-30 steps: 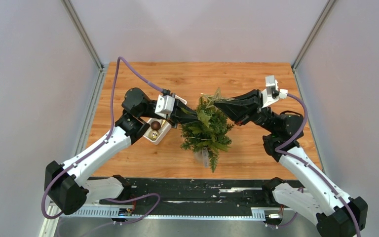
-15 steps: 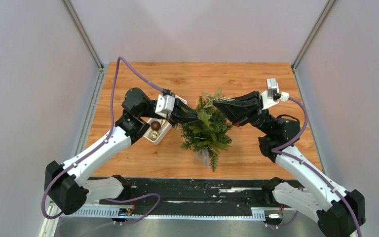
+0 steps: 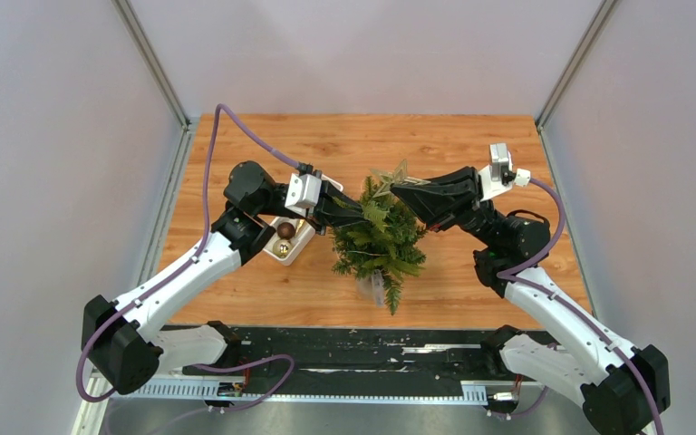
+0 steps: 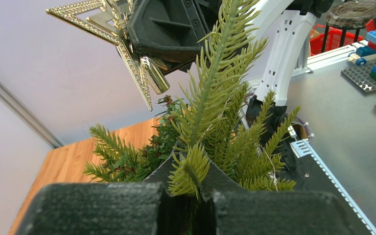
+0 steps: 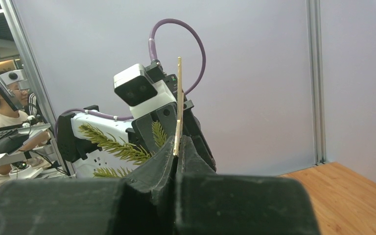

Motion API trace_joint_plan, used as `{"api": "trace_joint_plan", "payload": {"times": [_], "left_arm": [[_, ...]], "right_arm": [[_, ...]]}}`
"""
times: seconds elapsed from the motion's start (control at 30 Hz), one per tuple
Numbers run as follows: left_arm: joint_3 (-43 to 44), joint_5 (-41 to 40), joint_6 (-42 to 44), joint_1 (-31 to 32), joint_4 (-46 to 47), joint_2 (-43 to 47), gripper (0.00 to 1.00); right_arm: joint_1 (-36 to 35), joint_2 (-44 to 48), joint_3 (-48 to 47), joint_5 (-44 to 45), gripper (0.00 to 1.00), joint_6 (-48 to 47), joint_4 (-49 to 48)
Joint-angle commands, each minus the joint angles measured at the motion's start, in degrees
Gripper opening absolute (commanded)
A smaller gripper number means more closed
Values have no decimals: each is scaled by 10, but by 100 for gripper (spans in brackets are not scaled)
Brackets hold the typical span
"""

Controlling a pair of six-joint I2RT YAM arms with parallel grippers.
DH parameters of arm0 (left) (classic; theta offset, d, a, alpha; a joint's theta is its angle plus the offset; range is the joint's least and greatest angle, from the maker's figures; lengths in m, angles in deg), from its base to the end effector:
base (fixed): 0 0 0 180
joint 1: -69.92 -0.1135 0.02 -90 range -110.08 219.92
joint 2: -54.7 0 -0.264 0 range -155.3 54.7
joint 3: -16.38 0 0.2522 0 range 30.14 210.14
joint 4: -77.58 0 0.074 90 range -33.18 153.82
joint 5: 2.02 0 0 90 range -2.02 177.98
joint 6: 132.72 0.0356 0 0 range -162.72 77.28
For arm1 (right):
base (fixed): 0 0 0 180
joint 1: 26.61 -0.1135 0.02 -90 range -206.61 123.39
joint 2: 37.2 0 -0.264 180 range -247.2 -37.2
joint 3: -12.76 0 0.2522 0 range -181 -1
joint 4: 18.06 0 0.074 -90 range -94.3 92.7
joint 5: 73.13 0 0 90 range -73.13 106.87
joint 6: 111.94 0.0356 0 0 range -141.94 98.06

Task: Decorate the small christmas tree
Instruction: Place the decoration item on the Christmas tree.

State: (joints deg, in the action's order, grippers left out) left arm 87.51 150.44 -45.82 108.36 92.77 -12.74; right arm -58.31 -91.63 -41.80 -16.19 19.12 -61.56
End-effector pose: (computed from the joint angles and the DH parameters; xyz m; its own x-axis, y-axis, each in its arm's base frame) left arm 0.1809 -0.1839 0.4028 0.2020 -0.1923 -0.9603 0.9569 -0.1701 0.2353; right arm 0.1547 0.1184 0.4005 -0.0673 0.6055 -0.7930 -0.9710 0.1431 0.1916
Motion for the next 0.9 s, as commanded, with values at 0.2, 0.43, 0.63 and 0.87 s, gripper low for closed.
{"api": "trace_joint_plan", "payload": {"times": [0.2, 0.43, 0.63, 0.87], "left_arm": [[3, -15, 21, -3, 44, 17, 0], [4, -17, 23, -3, 44, 16, 0], [3, -17, 24, -2, 43, 16, 0], [-1, -23, 29, -3, 43, 19, 0]], "right_arm": [[-4, -1, 4, -9, 0, 6, -14], [-5, -4, 9, -10, 0, 0, -9], [-5, -5, 8, -11, 0, -1, -13], [-5, 9, 21, -11, 0, 6, -6]]}}
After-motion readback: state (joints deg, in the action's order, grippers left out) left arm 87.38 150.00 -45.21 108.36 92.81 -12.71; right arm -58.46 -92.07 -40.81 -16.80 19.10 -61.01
